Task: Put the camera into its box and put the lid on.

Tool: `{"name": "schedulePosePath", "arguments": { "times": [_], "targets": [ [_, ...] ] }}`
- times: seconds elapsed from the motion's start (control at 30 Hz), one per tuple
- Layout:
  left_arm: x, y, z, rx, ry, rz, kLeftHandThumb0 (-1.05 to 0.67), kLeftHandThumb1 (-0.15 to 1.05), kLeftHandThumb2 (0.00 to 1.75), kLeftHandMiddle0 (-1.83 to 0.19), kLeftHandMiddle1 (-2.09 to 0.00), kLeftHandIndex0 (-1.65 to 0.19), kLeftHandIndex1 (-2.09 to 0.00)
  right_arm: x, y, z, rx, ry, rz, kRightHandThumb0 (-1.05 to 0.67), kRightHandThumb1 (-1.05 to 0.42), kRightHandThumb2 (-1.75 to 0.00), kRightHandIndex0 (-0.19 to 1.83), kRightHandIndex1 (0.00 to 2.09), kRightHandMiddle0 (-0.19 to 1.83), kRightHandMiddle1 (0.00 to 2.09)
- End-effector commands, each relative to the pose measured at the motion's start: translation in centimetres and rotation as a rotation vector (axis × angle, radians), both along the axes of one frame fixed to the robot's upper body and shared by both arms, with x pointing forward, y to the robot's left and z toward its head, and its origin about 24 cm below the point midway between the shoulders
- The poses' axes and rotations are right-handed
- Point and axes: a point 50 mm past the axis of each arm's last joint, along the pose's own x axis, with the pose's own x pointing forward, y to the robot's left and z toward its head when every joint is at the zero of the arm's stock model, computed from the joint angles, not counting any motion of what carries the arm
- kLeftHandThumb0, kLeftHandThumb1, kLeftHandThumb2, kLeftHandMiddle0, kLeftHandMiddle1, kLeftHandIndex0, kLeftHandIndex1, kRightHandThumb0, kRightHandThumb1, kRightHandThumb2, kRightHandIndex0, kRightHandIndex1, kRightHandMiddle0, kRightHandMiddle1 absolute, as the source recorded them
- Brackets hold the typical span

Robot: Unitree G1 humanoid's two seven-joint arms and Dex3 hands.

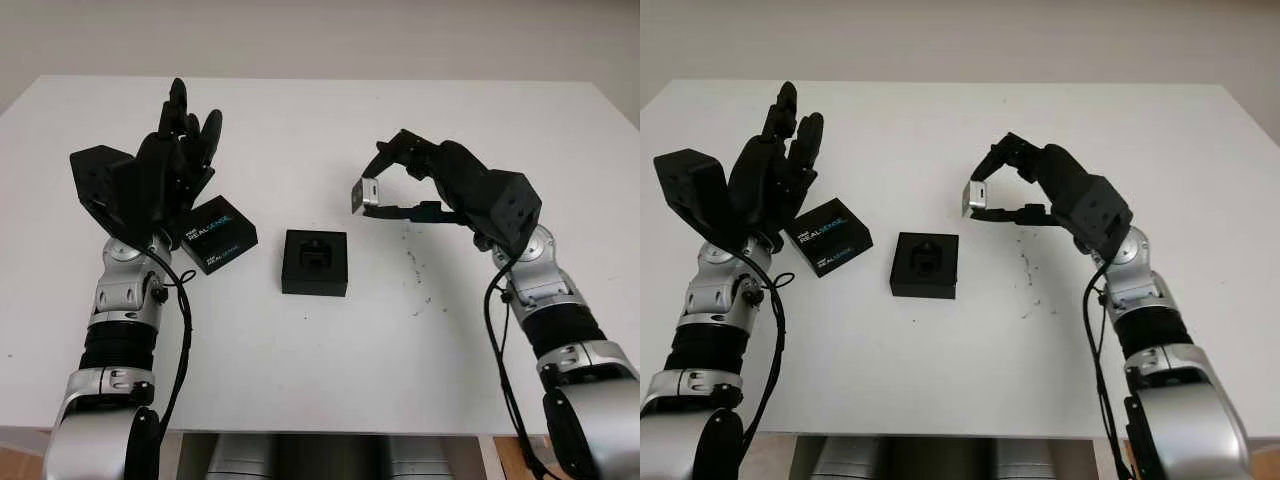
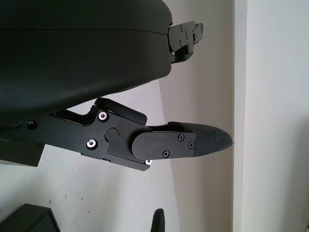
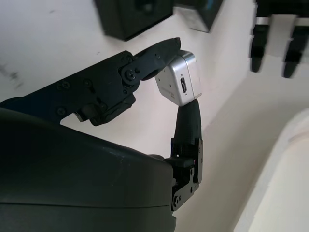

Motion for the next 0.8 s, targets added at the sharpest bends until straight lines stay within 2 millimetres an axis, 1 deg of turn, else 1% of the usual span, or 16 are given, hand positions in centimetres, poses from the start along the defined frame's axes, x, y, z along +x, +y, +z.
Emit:
{"name": "schedulePosePath", "arguments": {
  "times": [0.0, 0.17, 0.37, 0.53, 0.77],
  "targets": [
    [-0.2, 0.4, 0.1, 0.009, -0.01, 0.005, -0.63, 1.05, 0.41, 0.19, -0.02, 0.19, 0.0, -0.3, 0.8, 0.3, 0.064, 0.001, 0.019, -0.39, -0.92, -0.06, 0.21, 0.04, 0.33, 1.66],
    [-0.3, 0.5, 0.1, 0.008, -0.012, 0.004, -0.63, 1.05, 0.4, 0.19, -0.02, 0.19, 0.0, -1.0, 3.0, -0.5, 0.12, 0.057, 0.07, -0.43, -0.91, -0.05, 0.2, 0.04, 0.33, 1.7],
    [-0.3, 0.5, 0.2, 0.012, -0.01, 0.004, -0.63, 1.05, 0.4, 0.19, -0.02, 0.19, 0.0, -1.6, 5.0, -2.0, 0.105, 0.088, 0.102, -0.44, -0.88, -0.04, 0.21, 0.04, 0.38, 1.73],
    [-0.3, 0.6, 0.2, 0.016, -0.01, 0.007, -0.62, 1.05, 0.41, 0.19, -0.03, 0.19, 0.0, -1.8, 6.0, -3.1, 0.121, 0.147, 0.1, -0.43, -0.87, -0.05, 0.2, 0.04, 0.38, 1.73],
    [-0.2, 0.6, 0.3, 0.016, -0.008, 0.0, -0.63, 1.05, 0.4, 0.19, -0.03, 0.19, 0.0, -2.2, 6.6, -4.1, 0.147, 0.19, 0.097, -0.41, -0.88, -0.05, 0.19, 0.04, 0.37, 1.74]
  ]
}}
